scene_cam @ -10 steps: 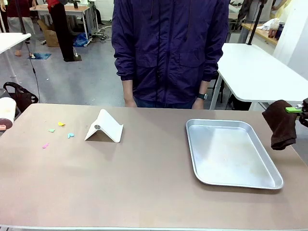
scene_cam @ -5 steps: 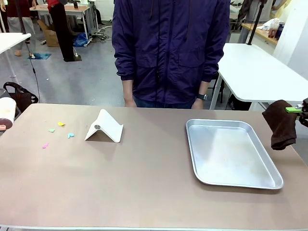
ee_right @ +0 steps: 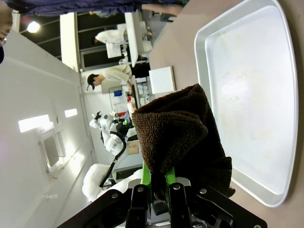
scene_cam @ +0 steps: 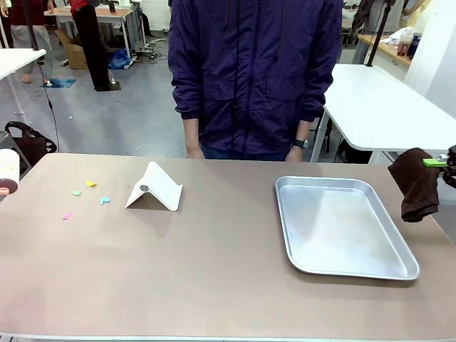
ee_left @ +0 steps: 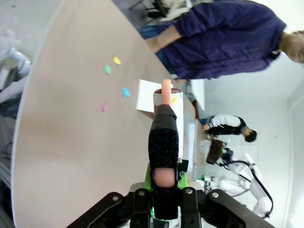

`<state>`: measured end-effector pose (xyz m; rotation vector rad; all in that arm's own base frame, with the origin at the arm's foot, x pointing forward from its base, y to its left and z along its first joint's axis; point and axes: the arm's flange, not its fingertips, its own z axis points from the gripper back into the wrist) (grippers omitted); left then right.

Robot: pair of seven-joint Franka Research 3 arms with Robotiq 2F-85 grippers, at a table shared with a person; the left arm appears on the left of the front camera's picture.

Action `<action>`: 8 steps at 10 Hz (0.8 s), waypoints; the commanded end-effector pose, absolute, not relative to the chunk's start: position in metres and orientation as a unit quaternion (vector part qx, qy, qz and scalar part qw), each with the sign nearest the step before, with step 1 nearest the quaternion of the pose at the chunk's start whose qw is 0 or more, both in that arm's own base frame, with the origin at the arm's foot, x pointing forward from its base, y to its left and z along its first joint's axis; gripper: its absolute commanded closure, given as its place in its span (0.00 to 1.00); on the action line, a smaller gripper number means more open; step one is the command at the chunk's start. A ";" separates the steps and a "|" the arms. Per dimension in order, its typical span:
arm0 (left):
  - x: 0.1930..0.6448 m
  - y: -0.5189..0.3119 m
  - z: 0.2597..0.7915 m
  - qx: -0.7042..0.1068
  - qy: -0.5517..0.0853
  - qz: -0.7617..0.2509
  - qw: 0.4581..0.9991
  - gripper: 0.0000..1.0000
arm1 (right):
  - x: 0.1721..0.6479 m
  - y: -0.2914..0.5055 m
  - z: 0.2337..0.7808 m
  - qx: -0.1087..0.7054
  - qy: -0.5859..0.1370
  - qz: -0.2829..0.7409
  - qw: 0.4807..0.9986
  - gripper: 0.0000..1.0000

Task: Clean the surface of the table.
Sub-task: Clean the area not pointed to by the person.

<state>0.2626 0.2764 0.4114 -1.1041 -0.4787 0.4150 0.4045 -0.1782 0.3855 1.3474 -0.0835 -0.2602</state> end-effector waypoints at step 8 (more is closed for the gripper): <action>0.328 0.230 0.364 -0.396 -0.119 0.271 0.869 0.79 | 0.406 -0.177 0.391 0.622 -0.036 -0.118 0.773 0.87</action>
